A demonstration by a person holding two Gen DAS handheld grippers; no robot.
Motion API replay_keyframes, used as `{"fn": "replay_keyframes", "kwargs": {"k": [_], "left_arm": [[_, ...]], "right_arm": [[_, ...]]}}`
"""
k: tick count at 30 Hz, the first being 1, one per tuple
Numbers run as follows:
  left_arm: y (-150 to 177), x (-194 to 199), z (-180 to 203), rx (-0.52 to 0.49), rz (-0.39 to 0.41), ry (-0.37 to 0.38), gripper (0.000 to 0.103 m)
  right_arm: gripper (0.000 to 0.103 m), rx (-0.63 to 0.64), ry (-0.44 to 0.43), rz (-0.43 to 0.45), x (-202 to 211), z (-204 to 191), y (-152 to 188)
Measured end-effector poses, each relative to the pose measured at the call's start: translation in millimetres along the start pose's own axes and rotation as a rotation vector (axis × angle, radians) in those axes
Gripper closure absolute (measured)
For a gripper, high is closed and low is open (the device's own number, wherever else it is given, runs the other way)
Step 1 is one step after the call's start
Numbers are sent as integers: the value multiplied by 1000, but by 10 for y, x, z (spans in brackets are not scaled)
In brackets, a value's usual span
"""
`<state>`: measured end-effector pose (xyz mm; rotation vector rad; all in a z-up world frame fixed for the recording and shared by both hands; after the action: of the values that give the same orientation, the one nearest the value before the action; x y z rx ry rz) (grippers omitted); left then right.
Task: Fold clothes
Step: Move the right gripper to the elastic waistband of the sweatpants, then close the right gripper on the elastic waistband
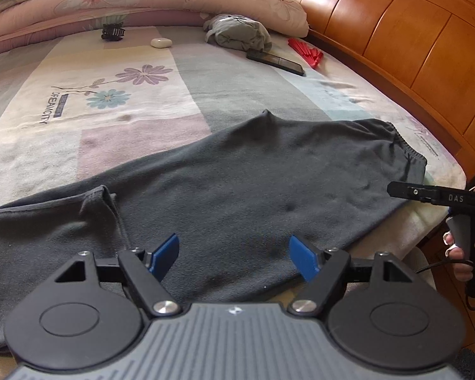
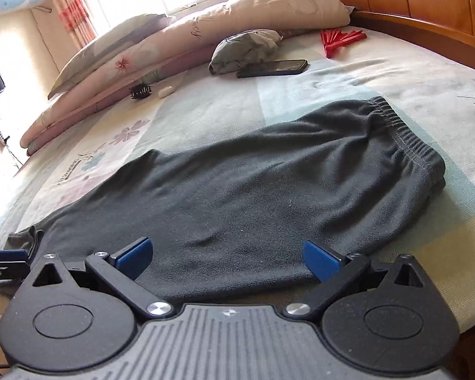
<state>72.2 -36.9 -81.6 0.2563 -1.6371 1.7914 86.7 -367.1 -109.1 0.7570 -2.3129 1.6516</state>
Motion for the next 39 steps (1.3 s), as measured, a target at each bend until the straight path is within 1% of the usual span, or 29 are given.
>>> {"fn": "replay_keyframes", "kwargs": {"k": [4,10,13,15,20,22,28,32,33,36,39], "left_arm": [[-31,-9,116,-43,6,2,26],[-74,18,263,-78,19,31,26],[-60,6,313,-83,12,41,26],[-51,-9,332,-84,7,42,26],[-23,-6,335,-82,2,41,26],[-11,-3,318,-78,-1,38,26],[2,-6,290,-63,1,34,26],[28,-3,276,-56,0,39,26],[35,-2,272,-54,-1,40,26],[42,-5,255,-44,0,43,26],[40,-1,257,-45,3,46,26]], "right_arm": [[0,-97,-33,47,186,147,-85],[0,-353,33,133,385,762,-272],[0,-486,44,133,352,1078,-300],[0,-540,46,127,290,1232,-310],[0,-676,-12,140,165,1443,-319],[0,-702,-19,154,145,1475,-325],[0,-656,-25,156,41,1479,-395],[0,-631,-35,137,2,1435,-399],[0,-638,-47,128,2,1408,-385],[0,-667,-129,81,-20,1287,-333],[0,-692,-119,122,-2,1327,-347]]}}
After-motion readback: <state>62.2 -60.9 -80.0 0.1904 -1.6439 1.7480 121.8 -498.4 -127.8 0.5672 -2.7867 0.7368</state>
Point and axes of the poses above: each gripper's, at about its wrist camera, not at the fingertips, and x roughly against the way its jaws point, z to its right, y to its underside, the point moved 4 cm from there along -x, roughly the way its jaws point, and after that the axes turned 13 degrees about z, right-handed, at the moved point
